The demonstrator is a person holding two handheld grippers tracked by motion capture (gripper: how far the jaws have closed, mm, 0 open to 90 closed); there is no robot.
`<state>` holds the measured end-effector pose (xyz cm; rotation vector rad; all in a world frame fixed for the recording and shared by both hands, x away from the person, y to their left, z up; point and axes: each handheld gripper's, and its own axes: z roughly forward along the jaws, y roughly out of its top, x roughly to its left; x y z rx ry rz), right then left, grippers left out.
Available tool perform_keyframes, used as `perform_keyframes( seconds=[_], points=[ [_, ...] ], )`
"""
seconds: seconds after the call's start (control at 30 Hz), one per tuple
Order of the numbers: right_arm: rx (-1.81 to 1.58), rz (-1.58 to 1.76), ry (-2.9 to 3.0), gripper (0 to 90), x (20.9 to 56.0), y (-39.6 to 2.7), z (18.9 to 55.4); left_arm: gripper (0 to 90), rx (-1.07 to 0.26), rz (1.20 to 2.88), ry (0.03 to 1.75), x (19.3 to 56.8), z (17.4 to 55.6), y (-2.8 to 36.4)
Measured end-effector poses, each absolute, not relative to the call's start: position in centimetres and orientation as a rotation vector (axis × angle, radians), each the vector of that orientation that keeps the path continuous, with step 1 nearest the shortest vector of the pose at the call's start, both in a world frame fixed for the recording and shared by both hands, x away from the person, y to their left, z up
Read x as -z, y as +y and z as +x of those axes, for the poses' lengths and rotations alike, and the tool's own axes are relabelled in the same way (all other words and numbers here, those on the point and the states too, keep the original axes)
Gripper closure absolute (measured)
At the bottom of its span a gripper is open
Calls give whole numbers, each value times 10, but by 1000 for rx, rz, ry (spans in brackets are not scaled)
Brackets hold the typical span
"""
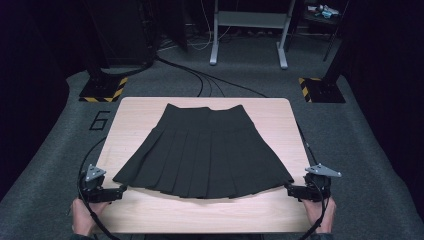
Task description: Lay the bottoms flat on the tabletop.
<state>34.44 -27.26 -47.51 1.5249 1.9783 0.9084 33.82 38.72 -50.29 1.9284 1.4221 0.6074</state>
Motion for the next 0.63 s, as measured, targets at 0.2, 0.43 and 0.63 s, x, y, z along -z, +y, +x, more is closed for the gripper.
perform_keyframes(
  seconds=[0.2,0.43,0.63],
  points=[
    [-875,1595,1987,5,510,-289,343,1,-553,1931,1450,526,338,399],
    [-817,1567,1982,9,528,-292,342,0,-609,1950,1433,533,340,397],
    [-846,1538,2002,0,530,-293,344,0,-607,1947,1429,533,341,397]
  ],
)
